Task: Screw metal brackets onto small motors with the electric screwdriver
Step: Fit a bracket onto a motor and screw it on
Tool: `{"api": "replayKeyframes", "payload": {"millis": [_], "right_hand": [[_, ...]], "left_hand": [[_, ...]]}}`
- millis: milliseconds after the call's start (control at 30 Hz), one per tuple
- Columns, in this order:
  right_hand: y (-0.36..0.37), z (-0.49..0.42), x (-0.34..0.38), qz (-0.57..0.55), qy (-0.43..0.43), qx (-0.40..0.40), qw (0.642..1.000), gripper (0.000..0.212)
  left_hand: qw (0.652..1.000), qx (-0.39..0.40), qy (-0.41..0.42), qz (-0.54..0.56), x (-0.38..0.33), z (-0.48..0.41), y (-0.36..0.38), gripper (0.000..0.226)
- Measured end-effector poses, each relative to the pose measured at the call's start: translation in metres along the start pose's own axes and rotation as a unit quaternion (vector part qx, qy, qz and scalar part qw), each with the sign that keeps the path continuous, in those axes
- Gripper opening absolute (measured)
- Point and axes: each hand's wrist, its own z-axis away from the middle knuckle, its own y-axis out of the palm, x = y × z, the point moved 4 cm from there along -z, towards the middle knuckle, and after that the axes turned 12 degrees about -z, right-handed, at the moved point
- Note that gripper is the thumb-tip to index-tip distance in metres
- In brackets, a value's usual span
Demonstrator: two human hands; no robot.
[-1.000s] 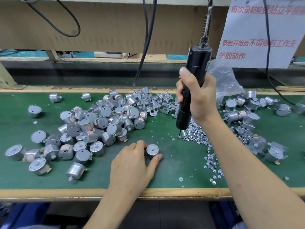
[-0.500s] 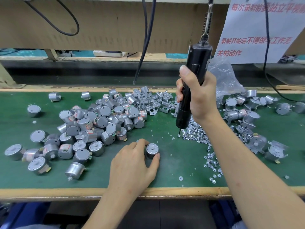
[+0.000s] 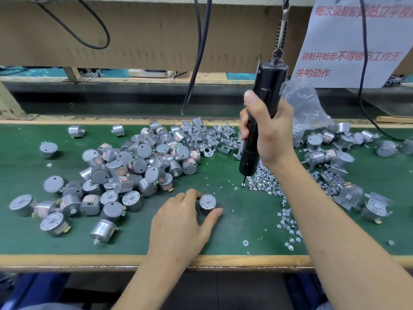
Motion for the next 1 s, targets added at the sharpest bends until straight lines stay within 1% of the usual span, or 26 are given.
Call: {"api": "replayKeyframes", "payload": {"millis": [67, 100, 133, 200, 267, 300, 367, 433, 500, 567, 633, 667, 800, 933, 1000], "right_hand": [[0.001, 0.0, -0.002, -0.001, -0.001, -0.004, 1.0, 0.033], [0.001, 0.0, -0.003, 0.0, -0.001, -0.006, 1.0, 0.034], [0.001, 0.001, -0.003, 0.0, -0.001, -0.009, 1.0, 0.035], [0.001, 0.002, -0.004, 0.002, -0.003, -0.015, 1.0, 0.038], [0.001, 0.002, -0.004, 0.004, -0.003, -0.024, 1.0, 0.04], [0.001, 0.002, -0.004, 0.004, -0.001, -0.03, 1.0, 0.041], [0.0, 0.002, -0.004, 0.002, -0.001, -0.042, 0.999, 0.042], [-0.002, 0.002, -0.003, -0.002, -0.001, -0.051, 0.999, 0.042], [-0.003, 0.002, -0.003, -0.004, -0.003, -0.054, 0.999, 0.04], [-0.004, 0.003, -0.003, -0.002, -0.005, -0.052, 0.999, 0.04], [-0.003, 0.003, -0.004, -0.001, -0.009, -0.05, 0.999, 0.04], [-0.003, 0.004, -0.004, -0.001, -0.01, -0.049, 0.999, 0.04], [-0.001, 0.003, -0.004, 0.0, -0.016, -0.045, 0.999, 0.041], [-0.002, 0.002, -0.007, -0.001, -0.017, -0.045, 0.999, 0.044], [-0.003, 0.002, -0.008, -0.002, -0.018, -0.045, 0.999, 0.045]], "left_hand": [[0.999, -0.015, -0.009, 0.047, -0.001, -0.008, -0.008, 0.061], [0.997, -0.036, -0.009, 0.062, -0.001, -0.015, -0.013, 0.062], [0.996, -0.065, -0.006, 0.066, -0.002, -0.025, -0.019, 0.06], [0.992, -0.114, 0.002, 0.058, -0.007, -0.053, -0.029, 0.047], [0.992, -0.122, 0.01, 0.03, -0.014, -0.087, -0.031, 0.038], [0.994, -0.109, 0.011, 0.007, -0.018, -0.105, -0.028, 0.037], [0.994, -0.077, 0.024, -0.074, -0.024, -0.134, -0.018, 0.038], [0.983, -0.051, 0.061, -0.163, -0.031, -0.155, -0.005, 0.043], [0.971, 0.008, 0.096, -0.218, -0.036, -0.171, 0.007, 0.053], [0.953, 0.096, 0.117, -0.262, -0.035, -0.181, 0.02, 0.065], [0.938, 0.151, 0.125, -0.285, -0.031, -0.185, 0.027, 0.064], [0.936, 0.16, 0.127, -0.286, -0.03, -0.185, 0.029, 0.059], [0.928, 0.128, 0.143, -0.32, -0.032, -0.174, 0.023, 0.041], [0.916, 0.043, 0.182, -0.355, -0.039, -0.15, 0.018, 0.025], [0.91, 0.029, 0.198, -0.363, -0.042, -0.14, 0.018, 0.022]]}}
